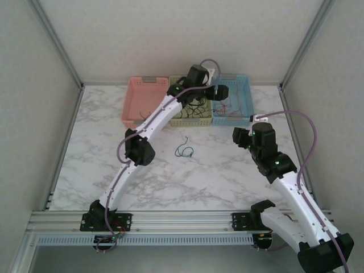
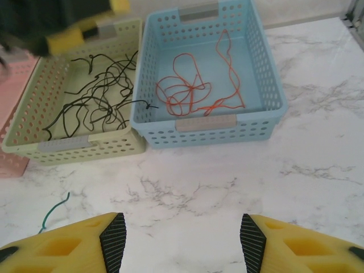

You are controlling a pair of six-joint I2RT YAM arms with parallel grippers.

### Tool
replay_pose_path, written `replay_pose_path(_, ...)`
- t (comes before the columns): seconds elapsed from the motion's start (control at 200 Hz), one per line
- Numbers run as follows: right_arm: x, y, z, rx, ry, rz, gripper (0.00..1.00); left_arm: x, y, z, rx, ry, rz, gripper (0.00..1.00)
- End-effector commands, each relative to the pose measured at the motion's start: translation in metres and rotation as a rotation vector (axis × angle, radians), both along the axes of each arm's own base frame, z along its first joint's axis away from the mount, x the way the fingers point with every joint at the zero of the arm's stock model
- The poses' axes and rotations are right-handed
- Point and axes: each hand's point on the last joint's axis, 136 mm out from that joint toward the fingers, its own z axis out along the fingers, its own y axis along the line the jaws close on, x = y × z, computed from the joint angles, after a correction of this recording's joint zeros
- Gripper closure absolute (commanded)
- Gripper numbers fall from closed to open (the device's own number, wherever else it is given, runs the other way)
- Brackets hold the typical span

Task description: Untangle the cables

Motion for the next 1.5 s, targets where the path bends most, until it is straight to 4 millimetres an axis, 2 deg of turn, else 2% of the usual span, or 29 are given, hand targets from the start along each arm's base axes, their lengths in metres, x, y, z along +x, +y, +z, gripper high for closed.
replay_pose_path(0.0,0.006,0.020,-0.021,0.032,0.060,0.086,0.43,-0.036,0.040,0.108,0.006,-0.156,-0.007,0.09)
replay_pose_path(0.17,0.010,0.078,-0.064,0.094,0.212,0.290,0.44,-0.070,0.091,0.147,0.033,-0.184,0.085,0.12)
replay_pose_path(0.195,0.010,0.087,-0.070,0.084,0.226,0.310,0.43,-0.080,0.103,0.161,0.009,-0.211,0.106,0.12)
replay_pose_path(0.29,0.011,0.121,-0.094,0.058,0.285,0.370,0.39,-0.112,0.147,0.174,-0.037,-0.263,0.181,0.10)
replay_pose_path(0.421,0.015,0.168,-0.131,0.048,0.404,0.428,0.35,-0.156,0.218,0.157,-0.002,-0.264,0.322,0.09)
replay_pose_path(0.501,0.022,0.175,-0.157,0.008,0.498,0.377,0.35,-0.182,0.257,0.136,0.044,-0.246,0.398,0.09)
replay_pose_path(0.576,0.027,0.178,-0.174,-0.005,0.561,0.343,0.35,-0.207,0.287,0.122,0.079,-0.232,0.437,0.08)
replay_pose_path(0.736,0.022,0.196,-0.187,0.034,0.609,0.372,0.36,-0.248,0.333,0.109,0.116,-0.233,0.497,0.08)
replay_pose_path(0.841,0.015,0.209,-0.199,0.023,0.674,0.394,0.38,-0.262,0.347,0.102,0.122,-0.227,0.510,0.07)
replay_pose_path(0.921,0.009,0.218,-0.207,-0.002,0.714,0.408,0.40,-0.267,0.350,0.096,0.126,-0.222,0.507,0.07)
replay_pose_path(1.056,0.008,0.217,-0.222,-0.054,0.753,0.374,0.44,-0.269,0.352,0.087,0.155,-0.212,0.502,0.07)
replay_pose_path(1.091,0.008,0.216,-0.225,-0.069,0.765,0.367,0.47,-0.269,0.353,0.086,0.157,-0.211,0.505,0.07)
replay_pose_path(1.141,0.001,0.224,-0.228,-0.093,0.771,0.394,0.52,-0.269,0.353,0.085,0.157,-0.213,0.506,0.07)
replay_pose_path(1.201,0.000,0.227,-0.228,-0.110,0.771,0.405,0.64,-0.270,0.354,0.084,0.160,-0.213,0.506,0.07)
replay_pose_path(1.342,0.005,0.236,-0.221,-0.139,0.744,0.435,1.00,-0.269,0.355,0.082,0.172,-0.212,0.511,0.07)
replay_pose_path(1.407,0.012,0.239,-0.209,-0.138,0.708,0.442,1.00,-0.270,0.356,0.082,0.172,-0.212,0.513,0.07)
replay_pose_path(1.497,0.024,0.248,-0.180,-0.126,0.632,0.467,1.00,-0.270,0.357,0.082,0.173,-0.215,0.516,0.07)
